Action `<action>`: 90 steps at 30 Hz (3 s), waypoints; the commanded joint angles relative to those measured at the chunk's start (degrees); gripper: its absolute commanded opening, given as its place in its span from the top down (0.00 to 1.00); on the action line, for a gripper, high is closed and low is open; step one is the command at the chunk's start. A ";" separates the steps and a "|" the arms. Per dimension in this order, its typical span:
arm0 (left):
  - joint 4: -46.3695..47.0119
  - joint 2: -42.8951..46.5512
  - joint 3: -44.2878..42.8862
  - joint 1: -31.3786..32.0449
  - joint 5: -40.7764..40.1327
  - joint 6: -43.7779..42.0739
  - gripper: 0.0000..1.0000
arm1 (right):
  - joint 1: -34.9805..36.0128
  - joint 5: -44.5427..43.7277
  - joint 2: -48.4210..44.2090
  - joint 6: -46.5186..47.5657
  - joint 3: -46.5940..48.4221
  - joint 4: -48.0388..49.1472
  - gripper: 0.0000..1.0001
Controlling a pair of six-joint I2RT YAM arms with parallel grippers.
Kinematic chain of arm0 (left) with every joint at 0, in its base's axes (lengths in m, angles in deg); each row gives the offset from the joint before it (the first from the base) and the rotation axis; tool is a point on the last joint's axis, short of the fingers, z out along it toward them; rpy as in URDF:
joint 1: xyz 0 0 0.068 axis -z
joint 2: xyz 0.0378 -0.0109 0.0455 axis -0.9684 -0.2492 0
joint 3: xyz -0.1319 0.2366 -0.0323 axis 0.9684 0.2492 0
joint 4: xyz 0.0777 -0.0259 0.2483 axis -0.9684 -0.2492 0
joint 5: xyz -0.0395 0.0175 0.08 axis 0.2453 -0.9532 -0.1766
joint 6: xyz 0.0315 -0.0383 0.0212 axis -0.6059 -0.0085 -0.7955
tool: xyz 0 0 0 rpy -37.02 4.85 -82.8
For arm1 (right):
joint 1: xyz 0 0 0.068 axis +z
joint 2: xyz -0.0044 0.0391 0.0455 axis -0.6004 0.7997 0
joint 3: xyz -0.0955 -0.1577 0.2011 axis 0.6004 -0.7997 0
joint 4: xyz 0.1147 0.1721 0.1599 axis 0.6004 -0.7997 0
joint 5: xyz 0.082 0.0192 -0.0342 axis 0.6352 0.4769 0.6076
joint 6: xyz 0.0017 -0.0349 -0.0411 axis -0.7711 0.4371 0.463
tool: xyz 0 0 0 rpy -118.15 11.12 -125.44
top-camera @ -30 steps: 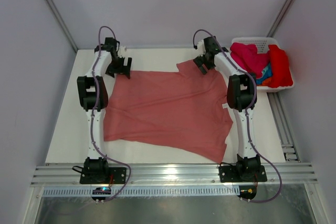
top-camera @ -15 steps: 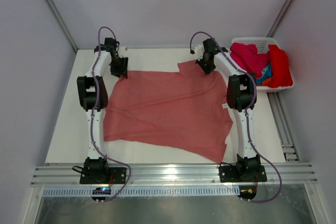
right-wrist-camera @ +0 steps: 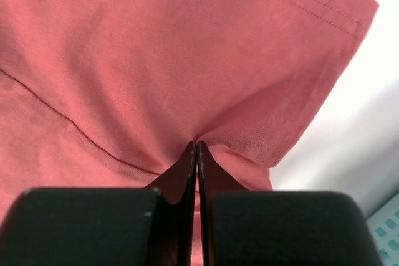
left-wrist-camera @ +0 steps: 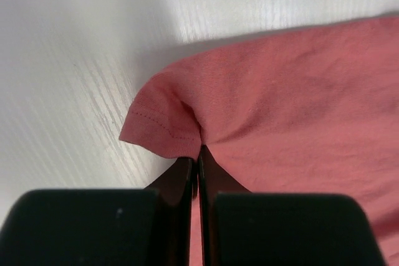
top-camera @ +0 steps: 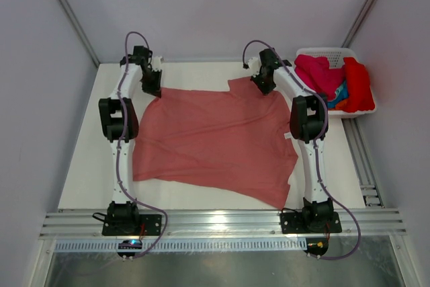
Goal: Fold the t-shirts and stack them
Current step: Flatten the tshirt out
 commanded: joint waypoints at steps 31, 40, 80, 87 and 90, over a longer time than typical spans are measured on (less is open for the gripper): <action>-38.15 15.05 6.90 -3.17 14.00 -26.49 1.00 | -0.25 20.28 -43.78 4.74 -39.46 -23.76 0.97; -38.15 11.71 3.81 -3.17 14.17 -26.48 1.00 | -0.34 18.70 -40.47 5.20 -34.39 -15.70 0.27; -35.60 11.18 7.41 -2.99 18.48 -22.88 1.00 | -0.87 19.05 -22.34 6.07 -31.02 -18.77 0.27; -35.07 11.18 7.68 -2.91 18.92 -22.18 1.00 | -1.40 19.22 -21.64 5.72 -31.03 -18.15 0.73; -34.99 11.09 8.11 -2.91 19.09 -22.18 1.00 | -1.57 19.14 -21.90 6.24 -29.63 -19.02 0.97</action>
